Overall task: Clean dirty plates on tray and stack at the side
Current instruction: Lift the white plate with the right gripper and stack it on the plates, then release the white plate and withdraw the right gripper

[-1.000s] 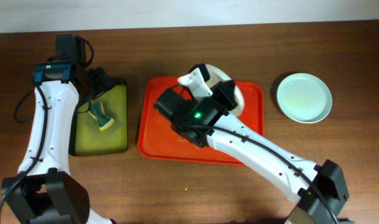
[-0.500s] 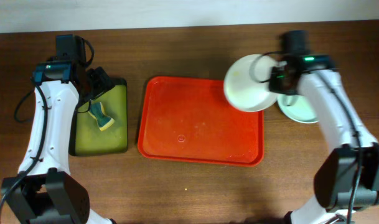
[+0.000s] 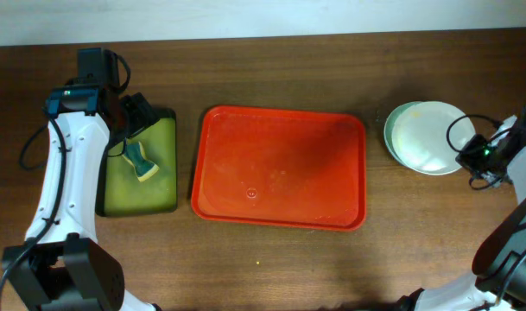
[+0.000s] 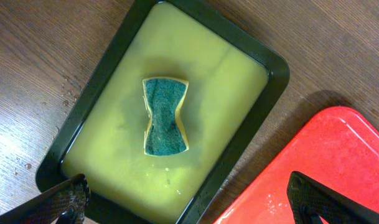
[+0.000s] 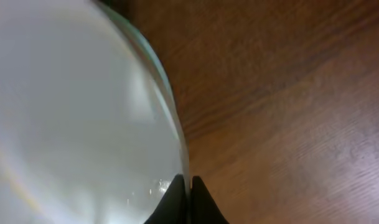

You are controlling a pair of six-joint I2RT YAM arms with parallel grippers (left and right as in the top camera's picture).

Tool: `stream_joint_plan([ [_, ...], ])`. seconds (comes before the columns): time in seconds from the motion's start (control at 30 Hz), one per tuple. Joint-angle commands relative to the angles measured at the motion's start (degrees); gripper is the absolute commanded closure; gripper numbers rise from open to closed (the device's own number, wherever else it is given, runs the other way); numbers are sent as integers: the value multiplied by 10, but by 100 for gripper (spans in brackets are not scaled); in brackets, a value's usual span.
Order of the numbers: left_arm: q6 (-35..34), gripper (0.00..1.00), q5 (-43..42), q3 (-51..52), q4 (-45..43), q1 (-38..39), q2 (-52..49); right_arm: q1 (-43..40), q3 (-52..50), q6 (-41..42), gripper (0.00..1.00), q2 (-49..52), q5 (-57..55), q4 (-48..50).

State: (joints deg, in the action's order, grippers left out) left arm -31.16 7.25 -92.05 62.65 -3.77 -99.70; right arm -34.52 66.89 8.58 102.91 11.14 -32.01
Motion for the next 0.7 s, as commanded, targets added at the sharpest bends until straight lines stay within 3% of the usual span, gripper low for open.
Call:
stream_joint_plan([
  [0.0,-1,1,-2,-2,0,-2,2,4,-14,-6,88,-12,14,26],
  [0.13,-1,1,-2,-2,0,-2,2,20,-14,-6,84,-12,24,45],
  [0.2,-1,1,-2,-2,0,-2,2,33,-14,-6,44,-12,24,45],
  [0.3,-1,1,-2,-2,0,-2,2,50,-10,2,19,-26,33,26],
  [0.37,-1,1,-2,-2,0,-2,2,53,-9,48,12,-56,33,7],
  [0.43,-1,1,-2,-2,0,-2,2,53,-9,92,11,-102,34,-21],
  [0.6,-1,1,-2,-2,0,-2,2,61,-11,77,8,-280,47,-136],
  [0.67,-1,1,-2,-2,0,-2,2,79,-11,78,1,-337,48,-190],
])
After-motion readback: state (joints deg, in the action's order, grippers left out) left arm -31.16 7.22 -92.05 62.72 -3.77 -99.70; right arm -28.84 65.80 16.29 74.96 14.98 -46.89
